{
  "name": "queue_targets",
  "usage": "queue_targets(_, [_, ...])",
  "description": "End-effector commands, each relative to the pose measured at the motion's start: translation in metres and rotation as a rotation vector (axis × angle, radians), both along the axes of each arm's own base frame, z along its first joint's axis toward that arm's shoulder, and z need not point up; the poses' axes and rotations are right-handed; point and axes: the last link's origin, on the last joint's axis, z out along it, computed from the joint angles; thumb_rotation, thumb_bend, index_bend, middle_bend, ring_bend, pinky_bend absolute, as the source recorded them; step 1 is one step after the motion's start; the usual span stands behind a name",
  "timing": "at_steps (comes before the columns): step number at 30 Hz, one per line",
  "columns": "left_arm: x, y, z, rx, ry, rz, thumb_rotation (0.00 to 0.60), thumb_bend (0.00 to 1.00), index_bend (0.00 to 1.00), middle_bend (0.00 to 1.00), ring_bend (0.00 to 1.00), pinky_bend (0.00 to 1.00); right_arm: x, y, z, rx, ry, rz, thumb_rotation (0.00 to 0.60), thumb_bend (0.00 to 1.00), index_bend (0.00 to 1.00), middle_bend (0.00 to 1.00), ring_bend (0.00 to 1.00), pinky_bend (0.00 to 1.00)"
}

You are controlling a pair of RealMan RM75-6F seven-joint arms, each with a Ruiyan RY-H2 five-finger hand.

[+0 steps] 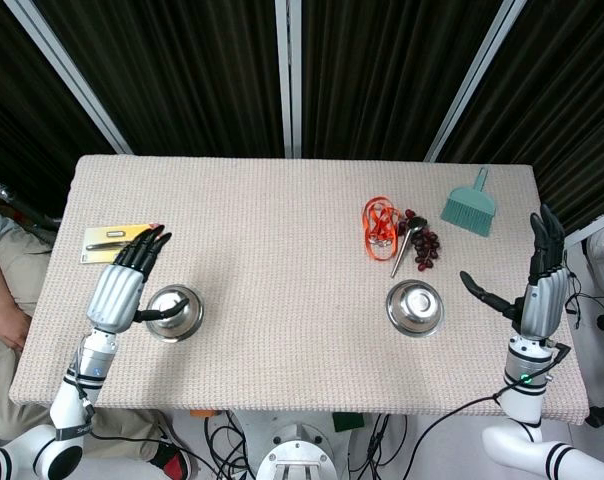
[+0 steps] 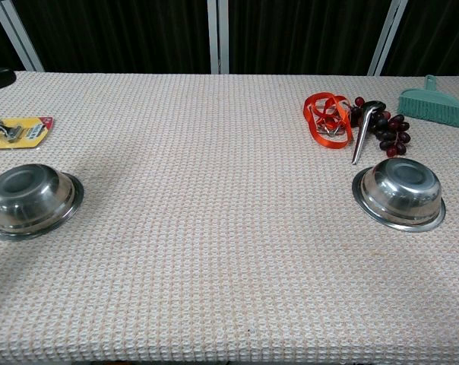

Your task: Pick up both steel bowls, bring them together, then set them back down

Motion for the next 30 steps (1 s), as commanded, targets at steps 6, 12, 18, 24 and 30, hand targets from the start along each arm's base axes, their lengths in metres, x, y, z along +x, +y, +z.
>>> queue_targets(6, [-0.003, -0.006, -0.002, -0.051, 0.057, 0.022, 0.219, 0.12, 0.00, 0.05, 0.03, 0.20, -0.002, -0.002, -0.008, 0.066, 0.041, -0.016, 0.600, 0.18, 0.00, 0.00, 0.00, 0.00])
queue_targets(12, [-0.023, -0.012, -0.008, -0.238, 0.282, 0.138, 0.172, 0.12, 0.00, 0.02, 0.00, 0.18, -0.023, 0.012, -0.014, 0.462, 0.394, -0.176, 0.600, 0.16, 0.00, 0.00, 0.00, 0.00])
queue_targets(18, [-0.057, -0.004, -0.012, -0.402, 0.458, 0.301, 0.135, 0.12, 0.00, 0.01, 0.00, 0.18, -0.026, 0.025, -0.018, 0.691, 0.612, -0.293, 0.600, 0.15, 0.00, 0.00, 0.00, 0.01])
queue_targets(24, [-0.057, -0.008, -0.025, -0.439, 0.487, 0.275, 0.135, 0.12, 0.00, 0.00, 0.00, 0.18, -0.037, 0.028, -0.039, 0.793, 0.654, -0.358, 0.600, 0.16, 0.00, 0.00, 0.00, 0.01])
queue_targets(30, [-0.053, -0.010, -0.030, -0.432, 0.480, 0.230, 0.135, 0.12, 0.00, 0.00, 0.00, 0.17, -0.046, 0.033, -0.057, 0.840, 0.673, -0.396, 0.600, 0.16, 0.00, 0.00, 0.00, 0.01])
